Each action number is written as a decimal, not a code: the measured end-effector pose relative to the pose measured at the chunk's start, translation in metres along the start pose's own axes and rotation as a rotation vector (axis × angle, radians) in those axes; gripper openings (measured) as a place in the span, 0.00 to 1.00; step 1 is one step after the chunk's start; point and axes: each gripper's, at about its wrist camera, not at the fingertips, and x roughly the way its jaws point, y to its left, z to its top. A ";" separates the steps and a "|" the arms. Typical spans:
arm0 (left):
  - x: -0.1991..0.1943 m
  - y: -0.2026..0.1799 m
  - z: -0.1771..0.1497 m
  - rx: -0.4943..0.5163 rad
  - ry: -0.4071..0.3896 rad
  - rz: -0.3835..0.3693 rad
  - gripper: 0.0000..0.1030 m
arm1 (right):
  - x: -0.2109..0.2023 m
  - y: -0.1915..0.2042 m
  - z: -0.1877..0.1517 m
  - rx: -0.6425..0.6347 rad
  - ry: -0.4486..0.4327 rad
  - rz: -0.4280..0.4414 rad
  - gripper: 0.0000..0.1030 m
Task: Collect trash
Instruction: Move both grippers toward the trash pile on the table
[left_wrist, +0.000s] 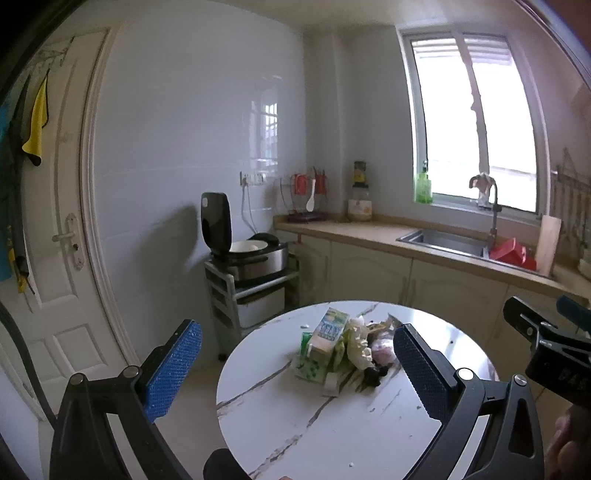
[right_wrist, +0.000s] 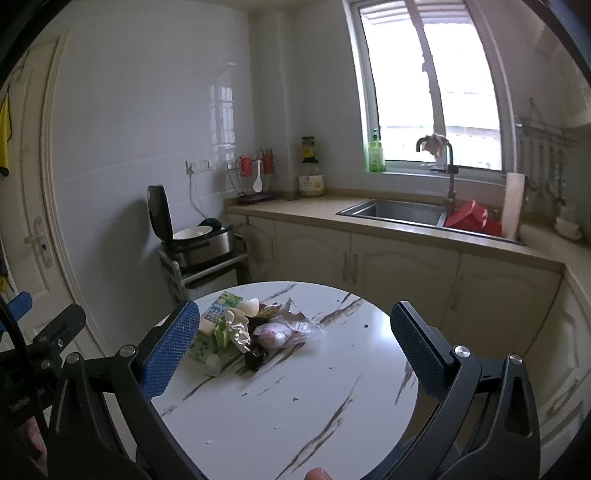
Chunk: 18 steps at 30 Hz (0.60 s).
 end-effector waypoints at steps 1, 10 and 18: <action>0.004 0.001 0.000 0.000 0.011 0.002 0.99 | 0.007 0.001 -0.002 -0.009 0.008 0.002 1.00; 0.050 -0.010 0.015 -0.001 0.091 0.003 0.99 | 0.064 0.002 -0.011 -0.047 0.097 0.003 1.00; 0.131 -0.010 -0.005 0.004 0.309 -0.021 0.99 | 0.132 -0.001 -0.035 -0.065 0.248 -0.001 1.00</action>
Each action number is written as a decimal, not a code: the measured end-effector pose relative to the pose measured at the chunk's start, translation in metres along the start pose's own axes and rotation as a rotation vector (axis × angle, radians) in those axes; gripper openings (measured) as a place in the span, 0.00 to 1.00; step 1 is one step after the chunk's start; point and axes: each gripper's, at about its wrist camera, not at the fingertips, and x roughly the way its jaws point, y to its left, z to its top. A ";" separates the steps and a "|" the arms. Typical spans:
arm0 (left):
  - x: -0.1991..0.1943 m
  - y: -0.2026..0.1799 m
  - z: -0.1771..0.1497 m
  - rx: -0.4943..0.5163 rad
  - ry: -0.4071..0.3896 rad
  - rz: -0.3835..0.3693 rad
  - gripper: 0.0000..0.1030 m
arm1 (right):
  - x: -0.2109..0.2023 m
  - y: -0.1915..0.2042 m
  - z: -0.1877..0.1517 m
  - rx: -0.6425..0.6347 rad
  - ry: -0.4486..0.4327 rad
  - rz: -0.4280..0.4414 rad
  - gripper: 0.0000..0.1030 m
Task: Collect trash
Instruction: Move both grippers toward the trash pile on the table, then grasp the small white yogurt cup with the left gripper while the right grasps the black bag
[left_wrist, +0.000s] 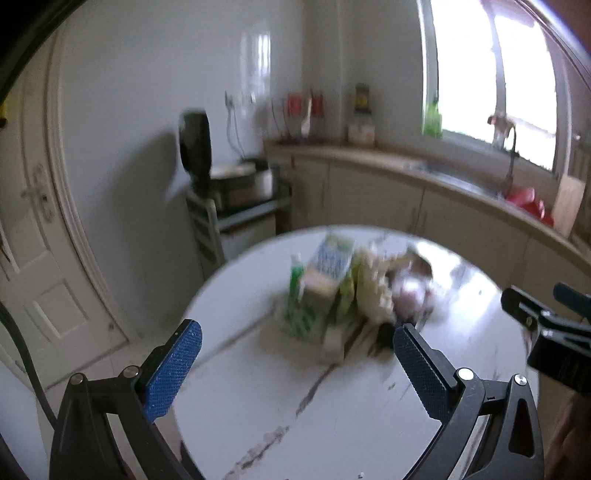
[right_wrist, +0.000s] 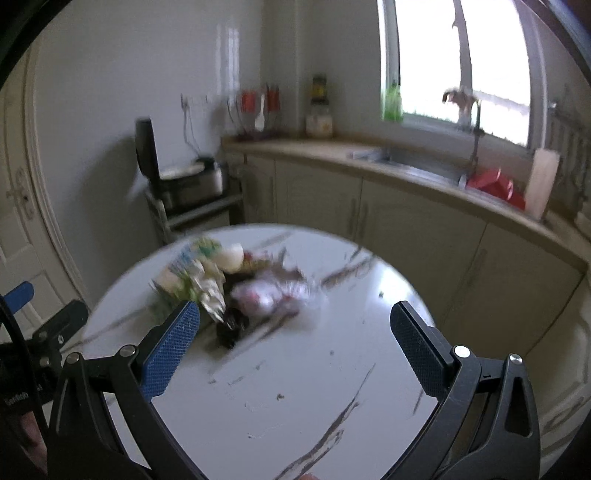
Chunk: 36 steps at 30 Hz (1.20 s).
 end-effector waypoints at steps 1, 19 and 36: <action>0.011 0.001 0.000 -0.002 0.032 -0.007 0.99 | 0.015 -0.002 -0.003 0.003 0.037 0.004 1.00; 0.154 0.014 0.035 0.003 0.285 -0.076 0.99 | 0.143 0.012 -0.023 0.021 0.353 0.205 0.89; 0.188 -0.002 0.031 0.080 0.264 -0.128 0.40 | 0.170 0.048 -0.032 -0.034 0.405 0.272 0.39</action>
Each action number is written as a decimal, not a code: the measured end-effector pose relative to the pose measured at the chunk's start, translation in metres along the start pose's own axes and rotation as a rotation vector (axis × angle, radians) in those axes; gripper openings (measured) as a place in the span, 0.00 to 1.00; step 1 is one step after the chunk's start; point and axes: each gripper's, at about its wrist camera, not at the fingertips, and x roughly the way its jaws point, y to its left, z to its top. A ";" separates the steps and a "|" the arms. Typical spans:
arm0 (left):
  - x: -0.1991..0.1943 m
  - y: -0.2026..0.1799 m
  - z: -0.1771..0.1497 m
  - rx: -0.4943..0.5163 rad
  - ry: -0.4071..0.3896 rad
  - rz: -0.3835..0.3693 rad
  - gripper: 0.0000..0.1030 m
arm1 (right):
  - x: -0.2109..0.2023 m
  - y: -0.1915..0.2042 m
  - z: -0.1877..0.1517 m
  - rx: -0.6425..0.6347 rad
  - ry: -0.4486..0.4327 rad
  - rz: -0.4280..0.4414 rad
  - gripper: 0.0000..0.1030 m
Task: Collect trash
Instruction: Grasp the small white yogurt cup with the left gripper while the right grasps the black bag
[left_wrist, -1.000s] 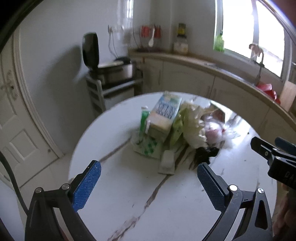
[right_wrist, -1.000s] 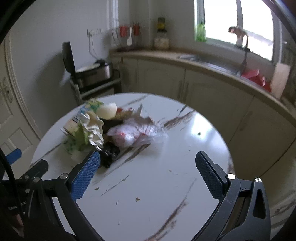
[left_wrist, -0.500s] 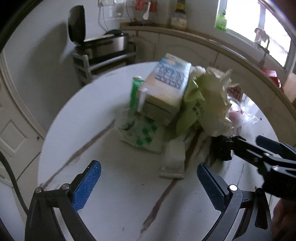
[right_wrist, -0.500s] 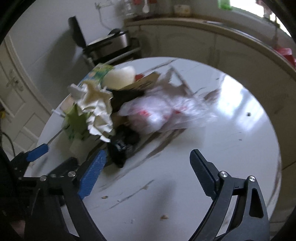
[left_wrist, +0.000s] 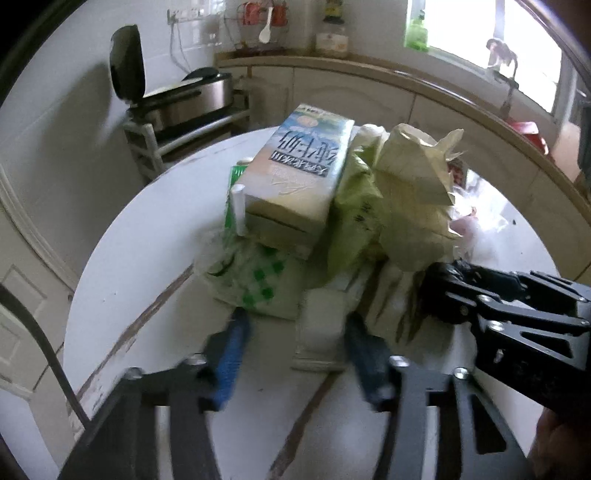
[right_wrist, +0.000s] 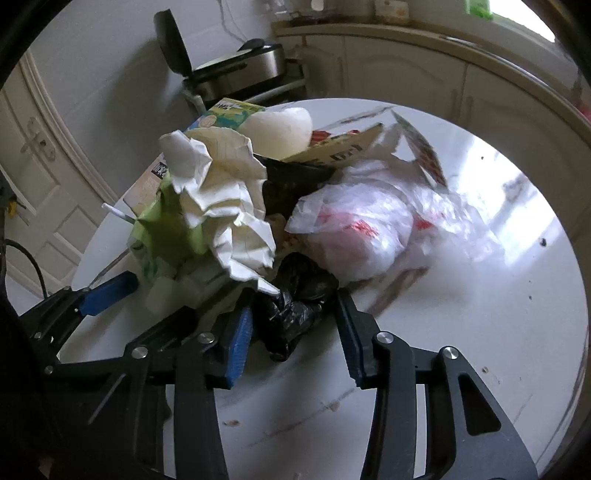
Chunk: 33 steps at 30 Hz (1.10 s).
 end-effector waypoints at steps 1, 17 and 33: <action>0.000 0.003 -0.003 -0.006 -0.003 -0.011 0.36 | -0.003 -0.002 -0.003 0.004 -0.003 0.001 0.39; -0.015 0.016 -0.036 -0.029 -0.006 -0.132 0.20 | -0.049 -0.043 -0.034 0.106 -0.072 0.045 0.38; -0.033 -0.042 -0.046 0.106 0.007 -0.091 0.21 | -0.093 -0.095 -0.070 0.183 -0.140 0.036 0.38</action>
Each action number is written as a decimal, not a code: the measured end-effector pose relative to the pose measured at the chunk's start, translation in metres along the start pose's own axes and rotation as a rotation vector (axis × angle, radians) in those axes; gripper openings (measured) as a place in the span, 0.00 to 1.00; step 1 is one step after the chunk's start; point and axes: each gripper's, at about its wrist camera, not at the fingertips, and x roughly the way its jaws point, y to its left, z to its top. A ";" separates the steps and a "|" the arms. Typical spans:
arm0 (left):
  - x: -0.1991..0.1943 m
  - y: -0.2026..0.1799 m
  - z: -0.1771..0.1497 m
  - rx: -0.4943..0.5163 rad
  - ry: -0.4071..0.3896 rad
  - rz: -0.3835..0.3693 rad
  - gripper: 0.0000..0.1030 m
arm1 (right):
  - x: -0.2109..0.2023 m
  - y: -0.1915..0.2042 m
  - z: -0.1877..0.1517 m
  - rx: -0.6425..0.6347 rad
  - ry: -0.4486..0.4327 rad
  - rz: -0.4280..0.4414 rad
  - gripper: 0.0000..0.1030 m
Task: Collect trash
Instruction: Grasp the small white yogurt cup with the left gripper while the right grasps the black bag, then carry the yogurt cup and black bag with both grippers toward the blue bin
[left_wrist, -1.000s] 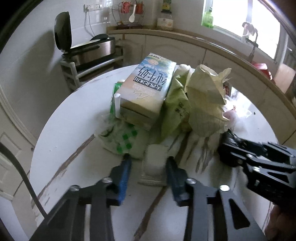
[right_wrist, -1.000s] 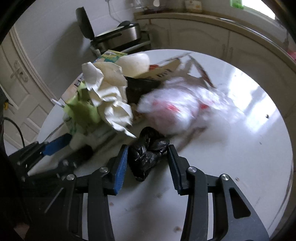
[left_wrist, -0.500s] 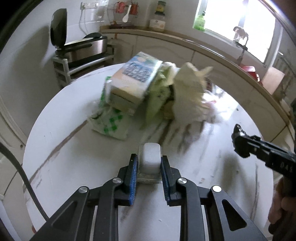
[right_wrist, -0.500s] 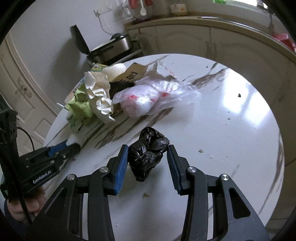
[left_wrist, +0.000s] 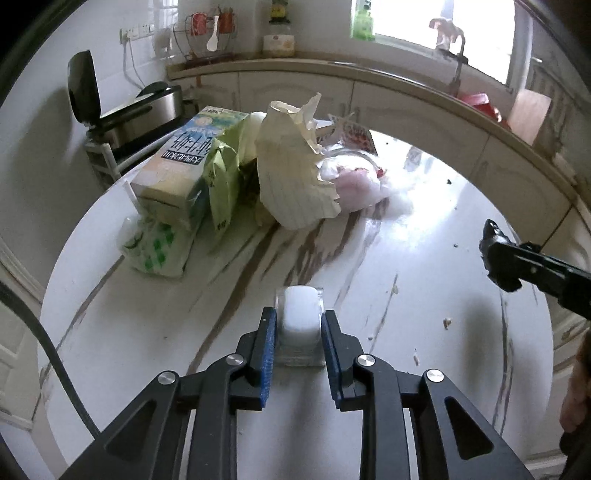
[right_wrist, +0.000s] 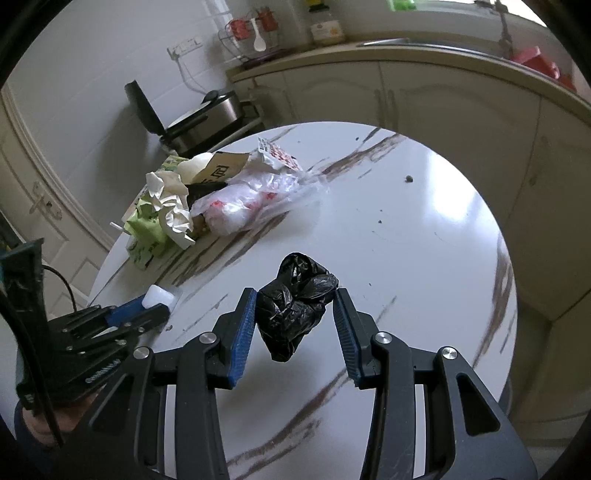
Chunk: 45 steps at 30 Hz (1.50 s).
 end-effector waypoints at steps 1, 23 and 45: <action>0.001 -0.002 0.007 -0.003 0.001 0.004 0.21 | 0.000 0.000 0.000 -0.001 0.000 0.002 0.38; -0.027 -0.083 0.030 0.119 -0.071 -0.138 0.06 | -0.054 -0.065 -0.016 0.116 -0.104 -0.047 0.38; 0.026 -0.119 0.039 0.143 -0.011 -0.119 0.37 | -0.069 -0.106 -0.035 0.177 -0.106 -0.057 0.38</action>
